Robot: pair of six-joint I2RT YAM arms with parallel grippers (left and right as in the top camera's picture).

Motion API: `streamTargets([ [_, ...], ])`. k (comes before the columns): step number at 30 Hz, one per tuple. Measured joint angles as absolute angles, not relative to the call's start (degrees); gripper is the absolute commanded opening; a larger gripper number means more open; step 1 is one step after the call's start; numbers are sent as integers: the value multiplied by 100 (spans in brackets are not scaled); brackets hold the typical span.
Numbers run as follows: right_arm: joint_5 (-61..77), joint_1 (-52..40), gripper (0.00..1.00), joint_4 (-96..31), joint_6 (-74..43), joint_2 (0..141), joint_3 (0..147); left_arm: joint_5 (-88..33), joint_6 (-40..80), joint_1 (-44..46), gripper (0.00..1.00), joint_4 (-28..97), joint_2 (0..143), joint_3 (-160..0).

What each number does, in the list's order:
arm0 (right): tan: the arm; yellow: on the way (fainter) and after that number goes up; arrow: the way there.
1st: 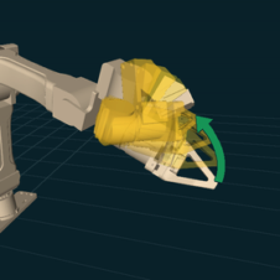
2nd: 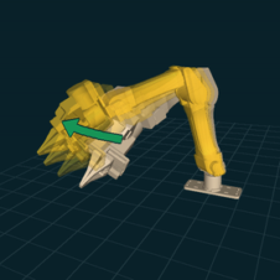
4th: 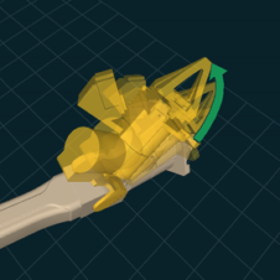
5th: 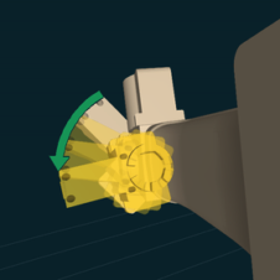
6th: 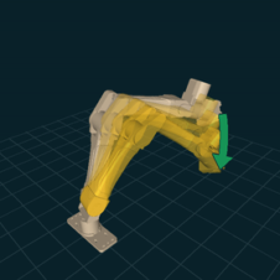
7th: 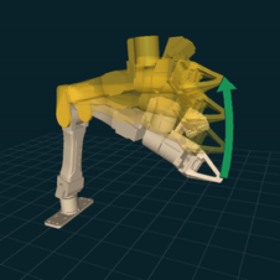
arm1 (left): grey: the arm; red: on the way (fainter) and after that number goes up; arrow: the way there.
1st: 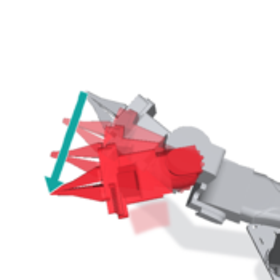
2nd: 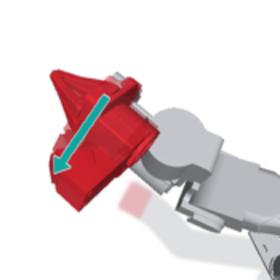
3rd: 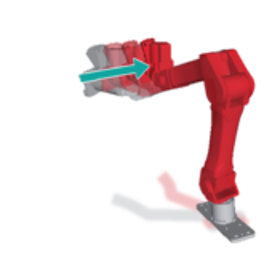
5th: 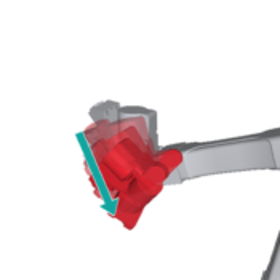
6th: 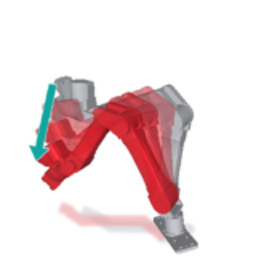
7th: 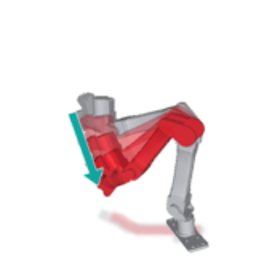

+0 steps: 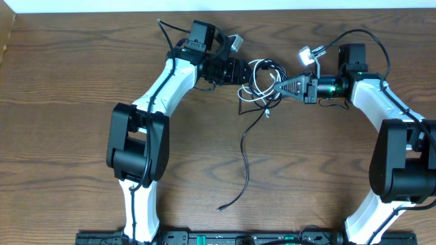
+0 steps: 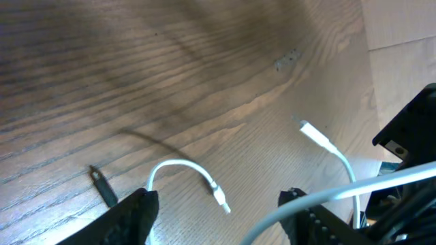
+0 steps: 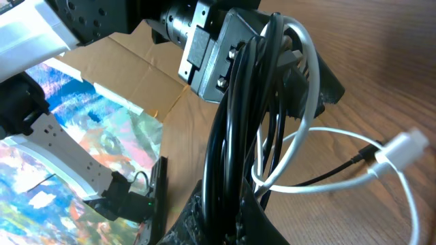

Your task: Untangle cables

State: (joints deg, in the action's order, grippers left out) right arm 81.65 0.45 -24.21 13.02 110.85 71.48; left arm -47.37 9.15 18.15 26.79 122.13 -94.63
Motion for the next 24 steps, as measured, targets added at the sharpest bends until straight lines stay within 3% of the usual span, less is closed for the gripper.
streamTargets([
  [1, 8162, 43, 1, -2425, 1302, 11085, 7148, -4724, 910, 1824, 47, 2683, 12215, -9463],
  [3, 8162, -5, 1, -2429, 1302, 11085, 7148, -4698, 943, 1844, 27, 2674, 12215, -9463],
  [5, 8165, -75, 1, -2432, 1302, 11085, 7148, -4582, 943, 1857, 19, 2676, 12215, -9463],
  [6, 8162, -102, 1, -2436, 1302, 11085, 7148, -4521, 961, 1861, 8, 2676, 12215, -9463],
  [16, 7408, -126, 1, -2963, 1299, 11083, 7146, -3649, 1435, 1640, 7, 2508, 12215, -9463],
  [24, 7013, -128, 1, -3079, 1299, 11083, 7146, -2143, 1520, 1612, 8, 2668, 11867, -9463],
])
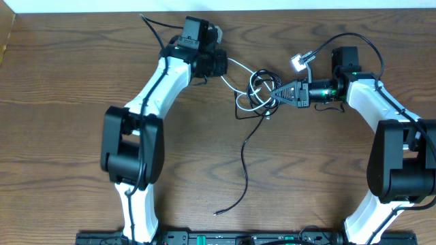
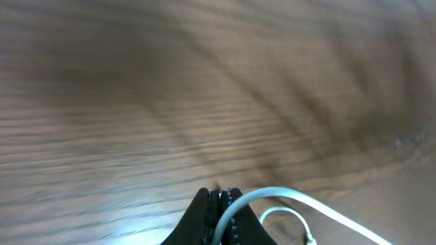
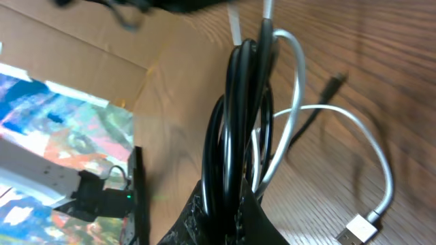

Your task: Untangle cables

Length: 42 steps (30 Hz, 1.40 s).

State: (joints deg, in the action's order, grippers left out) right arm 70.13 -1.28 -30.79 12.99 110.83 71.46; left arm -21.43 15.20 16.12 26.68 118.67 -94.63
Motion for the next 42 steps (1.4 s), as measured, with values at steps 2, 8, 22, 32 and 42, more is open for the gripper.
streamTargets([
  [2, 6855, -130, 1, -3153, 1299, 11083, 7146, -1839, 1520, 1603, 7, 2735, 11574, -9463],
  [8, 6567, -137, 1, -3262, 1299, 11065, 7148, -1315, 1522, 1627, 7, 3026, 10318, -9463],
  [22, 5516, -152, 1, -3227, 888, 10997, 7148, -567, 1474, 1549, 8, 3704, 9118, -9463],
  [32, 5487, -152, 1, -3216, 808, 10997, 7148, -1144, 1455, 1575, 58, 4281, 9435, -9463],
  [42, 5509, -119, 1, -3214, 792, 10997, 7148, -1474, 1691, 1922, 86, 4554, 10224, -9463],
])
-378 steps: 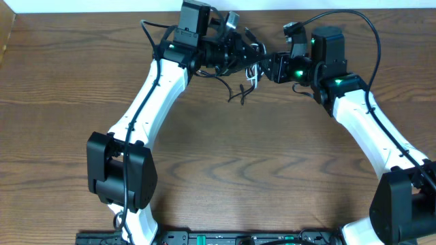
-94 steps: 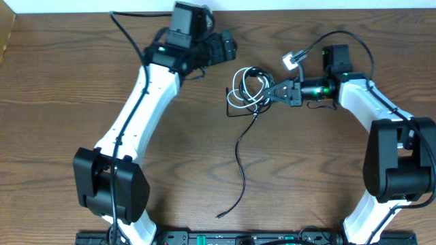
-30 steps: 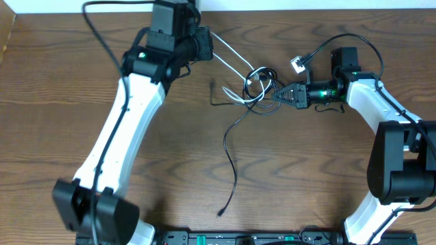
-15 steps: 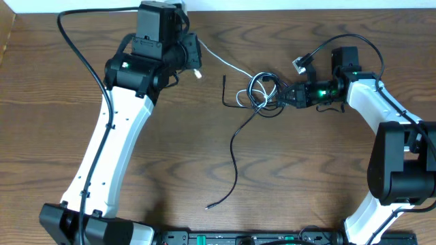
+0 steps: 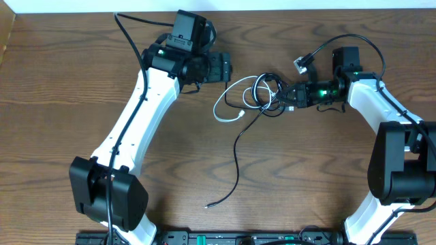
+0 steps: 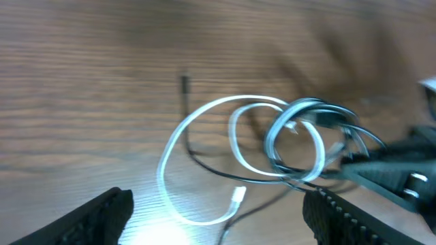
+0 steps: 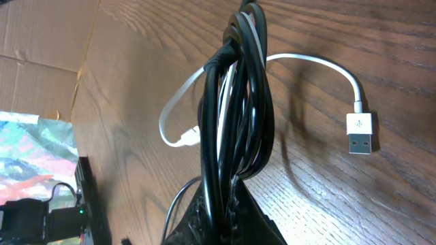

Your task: Untangle cables

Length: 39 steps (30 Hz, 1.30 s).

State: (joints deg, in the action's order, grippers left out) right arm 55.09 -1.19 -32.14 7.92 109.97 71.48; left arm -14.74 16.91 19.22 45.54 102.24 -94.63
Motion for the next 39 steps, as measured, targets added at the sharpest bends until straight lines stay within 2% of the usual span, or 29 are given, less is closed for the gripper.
streamTargets([
  [2, 5509, -119, 1, -3212, 792, 10997, 7148, -1201, 1841, 1896, 86, 4558, 10226, -9463],
  [4, 5511, -119, 1, -3212, 792, 10997, 7148, -1219, 1938, 1896, 74, 4493, 10228, -9463],
  [6, 5511, -119, 1, -3210, 792, 10997, 7148, -1332, 2064, 1935, 68, 4431, 10228, -9463],
  [10, 5522, -119, 1, -3203, 792, 10997, 7148, -1496, 2676, 2281, 67, 4278, 10414, -9463],
  [14, 5527, -119, 1, -3194, 792, 10997, 7148, -1782, 3461, 2875, 66, 3597, 11148, -9459],
  [21, 5478, -119, 1, -3208, 790, 10997, 7146, -2161, 4134, 3361, 55, 2832, 11928, -9456],
  [27, 5223, -73, 1, -3216, 773, 11000, 7129, -2283, 4405, 3391, 39, 2349, 12331, -9456],
  [33, 5398, -82, 1, -3208, 773, 10997, 7118, -2270, 4521, 3426, 34, 2287, 12634, -9456],
  [36, 5428, -82, 1, -3210, 773, 10997, 7118, -2265, 4515, 3441, 26, 2292, 12634, -9456],
  [39, 5446, -82, 1, -3210, 775, 10997, 7118, -2263, 4532, 3496, 8, 2287, 12639, -9456],
])
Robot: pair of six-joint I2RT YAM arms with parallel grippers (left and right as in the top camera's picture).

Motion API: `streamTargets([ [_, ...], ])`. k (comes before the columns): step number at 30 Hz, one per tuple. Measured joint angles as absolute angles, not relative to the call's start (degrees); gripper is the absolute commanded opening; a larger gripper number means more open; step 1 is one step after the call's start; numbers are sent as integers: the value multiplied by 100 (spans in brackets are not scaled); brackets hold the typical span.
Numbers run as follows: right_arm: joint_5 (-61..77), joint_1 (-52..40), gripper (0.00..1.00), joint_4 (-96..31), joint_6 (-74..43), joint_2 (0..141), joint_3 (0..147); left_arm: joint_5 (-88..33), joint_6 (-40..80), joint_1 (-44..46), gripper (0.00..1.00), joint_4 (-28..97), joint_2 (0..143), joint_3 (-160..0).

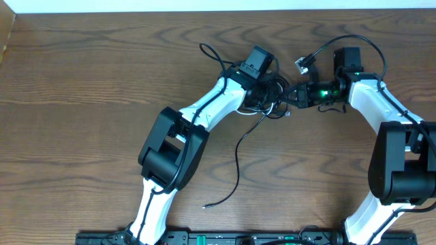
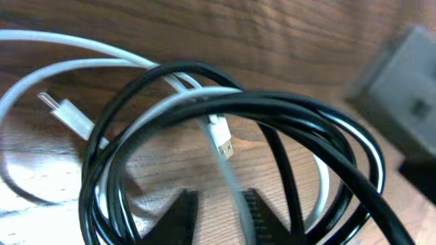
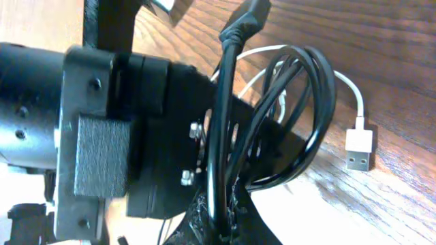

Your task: Untangle cables

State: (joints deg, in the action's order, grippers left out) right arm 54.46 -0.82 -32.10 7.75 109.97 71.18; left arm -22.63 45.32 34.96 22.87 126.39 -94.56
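Note:
A black cable coil [image 2: 272,109] hangs tangled with a white cable [image 2: 219,139]. My right gripper [image 3: 221,211] is shut on the black coil [image 3: 300,116] and holds it just above the table [image 1: 82,136] at the back centre. My left gripper [image 2: 216,218] is open, pushed in against the coil, with a strand of the white cable running between its fingers. Overhead, the left gripper [image 1: 272,92] and right gripper [image 1: 291,95] almost meet. The black cable's loose tail [image 1: 238,156] trails toward the front. A white USB plug [image 3: 359,143] lies on the wood.
The right arm's own camera lead with a plug [image 1: 304,62] loops above its wrist. The left arm's lead [image 1: 211,54] curls behind its wrist. A cardboard edge [image 1: 5,34] shows at the far left. The table's back edge [image 1: 204,9] runs close behind both grippers.
My left gripper has moved right from the back left into the tangle, and its open fingers now straddle the white cable. The right gripper still holds the black coil in the same spot.
First my left gripper was open right against the coil held by the right gripper. Then it was shut on the white cable, farther left with the cable stretched out. Then it was open and the white cable lay looped left of the coil. Now it is back at the coil.

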Motion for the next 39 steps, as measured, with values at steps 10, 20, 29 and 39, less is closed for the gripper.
streamTargets([
  [10, 5026, -97, 1, -3205, 427, 10997, 7118, -2333, 3988, 3415, 7, 2443, 12597, -9452],
  [20, 3566, -97, 1, -3186, -941, 10997, 7118, -5304, 2536, 2779, 7, 2443, 10956, -9441],
  [29, 3083, -99, 1, -3055, -1463, 10997, 7118, -6141, 2316, 1848, 7, 1957, 9996, -9430],
  [39, 2858, -117, 1, -3111, -1514, 10978, 7118, -4757, 2561, 1085, 8, 2032, 8281, -9430],
])
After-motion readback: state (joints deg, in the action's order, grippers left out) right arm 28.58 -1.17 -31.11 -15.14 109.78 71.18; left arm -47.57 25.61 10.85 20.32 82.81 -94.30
